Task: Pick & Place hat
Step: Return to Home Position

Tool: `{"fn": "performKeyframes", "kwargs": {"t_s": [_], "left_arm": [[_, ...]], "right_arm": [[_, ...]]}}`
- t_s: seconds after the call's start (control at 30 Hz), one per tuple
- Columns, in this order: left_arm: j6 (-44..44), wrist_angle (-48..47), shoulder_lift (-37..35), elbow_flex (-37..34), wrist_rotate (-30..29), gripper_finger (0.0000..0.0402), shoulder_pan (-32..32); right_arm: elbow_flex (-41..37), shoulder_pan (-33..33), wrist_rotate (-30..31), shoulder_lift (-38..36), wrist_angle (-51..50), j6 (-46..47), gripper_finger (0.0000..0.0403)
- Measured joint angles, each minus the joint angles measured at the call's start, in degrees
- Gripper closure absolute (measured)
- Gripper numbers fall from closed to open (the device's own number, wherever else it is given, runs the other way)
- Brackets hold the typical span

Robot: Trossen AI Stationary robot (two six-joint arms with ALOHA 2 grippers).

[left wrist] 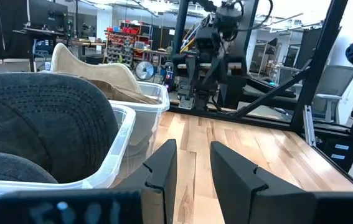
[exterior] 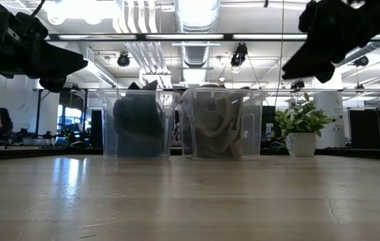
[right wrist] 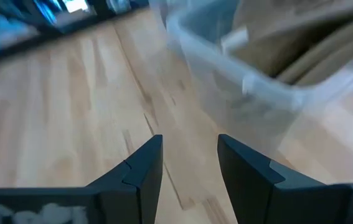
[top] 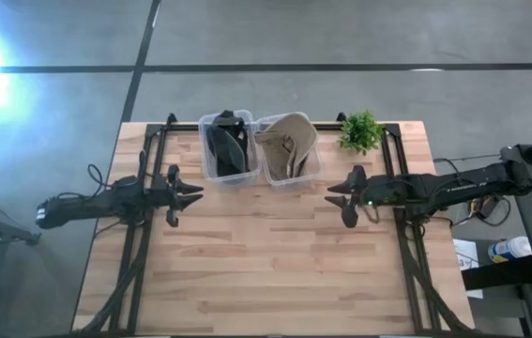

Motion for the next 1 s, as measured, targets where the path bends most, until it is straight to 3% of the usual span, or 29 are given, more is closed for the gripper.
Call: {"fn": "performKeyframes", "kwargs": {"t_s": [0.17,0.27,0.47,0.7,1.0], "left_arm": [[0.00,0.00,0.00,-0.02,0.02,0.0309,0.00],[0.00,0.00,0.00,-0.02,0.02,0.0309,0.00],[0.00,0.00,0.00,-0.02,0.02,0.0309,0.00],[0.00,0.00,0.00,-0.04,0.02,0.0309,0.00],[0.02,0.01,0.00,-0.04,0.02,0.0309,0.02]], "right_arm": [[-0.04,0.01,-0.55,-6.79,2.44,-2.00,0.0250],[-0.27,-0.01,-1.98,-11.61,5.71,-9.61,0.0253],[-1.18,-0.01,-11.32,-20.60,6.66,-26.00,0.0260],[-5.39,-0.05,-13.90,-29.93,6.52,-21.30,0.0258],[-18.19,-0.36,-13.87,-40.09,11.35,-17.79,0.0258]]}}
